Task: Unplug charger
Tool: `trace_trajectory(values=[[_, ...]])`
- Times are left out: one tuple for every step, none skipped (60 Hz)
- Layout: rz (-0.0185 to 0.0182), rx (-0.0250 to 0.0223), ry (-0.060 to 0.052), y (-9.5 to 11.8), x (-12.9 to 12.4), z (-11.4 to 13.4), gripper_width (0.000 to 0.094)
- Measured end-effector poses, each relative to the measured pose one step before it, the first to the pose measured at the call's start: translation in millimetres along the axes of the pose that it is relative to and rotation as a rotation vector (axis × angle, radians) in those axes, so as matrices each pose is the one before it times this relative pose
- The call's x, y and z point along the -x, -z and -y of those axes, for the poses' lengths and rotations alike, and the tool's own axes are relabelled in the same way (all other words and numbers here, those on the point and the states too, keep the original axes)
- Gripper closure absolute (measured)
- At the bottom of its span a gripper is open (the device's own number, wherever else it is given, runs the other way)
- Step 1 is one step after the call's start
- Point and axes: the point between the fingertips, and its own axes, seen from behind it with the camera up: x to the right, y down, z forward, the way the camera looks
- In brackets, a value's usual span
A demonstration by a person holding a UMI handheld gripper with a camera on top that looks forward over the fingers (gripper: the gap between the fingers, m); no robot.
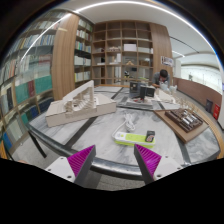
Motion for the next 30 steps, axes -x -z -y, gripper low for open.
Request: trace_trajectory(values=[[-0.01108,-0.00113,-0.0086,-5.05,-8.95,-0.71,0.0102],[-0.01327,-0.00051,-0.0086,-2.34,-5.14,-0.38,0.0101],[-0.01167,-0.00137,-0.0088,-5.49,-8.58,-0.7,0.0102],[-0.01167,-0.0022,-0.0081,-5.68,-8.54,-0.33,0.0101],[-0.01181,-0.00299,-0.0069,-5.63,-8.49,-0.27,0.01],[-0.01189,-0.00231,-0.0061,-6.26,-8.41,-0.16,0.0102],[-0.01602,0.0009,-0.0059,-3.0,-1.47,1.53,0.0103],[-0.01065,-0.00216,-0.006,-7.35,-9.03,-0.62,0.0103],[-0.00701,-0.00319,-0.0059,-8.14,-12.53,-0.71,0.0104],[-0.01116,-0.00166,-0.0062,-7.83,-8.24,-0.72,0.0104],[-0.01477,0.00155,-0.0061,-7.09,-3.5,-0.66,0.0103],[-0.0094,0.00267,-0.0057,-7.9,-6.57,-1.21,0.0108],[-0.00893,0.00251,-0.0054,-7.76,-6.24,-0.81,0.0114],[-0.00739,0.00151,-0.0048,-7.37,-5.36,-0.58,0.0114],[-0.00526,-0.00069,-0.0037,-7.21,-4.52,-0.25,0.0114],[-0.00444,-0.00319,-0.0024,-6.41,-3.12,0.28,0.0119],[-0.00172,-0.00244,-0.0014,-7.31,-5.85,0.57,0.0122],[-0.00457,-0.00205,-0.0013,-7.25,-3.51,0.31,0.0125],[-0.00483,-0.00136,-0.0008,-6.67,-3.18,0.28,0.0126],[-0.00501,-0.00091,0.0006,-7.02,-3.2,0.14,0.0127],[-0.00435,-0.00149,0.0012,-7.34,-1.91,0.09,0.0127],[-0.00409,-0.00039,0.002,-7.35,-2.64,-0.25,0.013],[-0.00399,0.00018,0.0031,-6.79,-2.14,-0.26,0.0135],[-0.00294,-0.00058,0.0029,-6.51,-1.74,0.1,0.0143],[-0.0007,-0.00372,0.0025,-6.21,-1.31,0.75,0.0147],[-0.00034,-0.00716,0.0018,-5.16,0.55,1.64,0.0159],[0.00101,-0.00703,0.0021,-5.91,-0.58,1.11,0.0176],[-0.0008,-0.00273,0.0018,-5.28,0.97,0.5,0.0197],[0.00114,-0.00096,0.0023,-5.35,-0.72,-0.19,0.0229],[0.00313,-0.00047,0.003,-4.82,-0.94,-0.21,0.0269]])
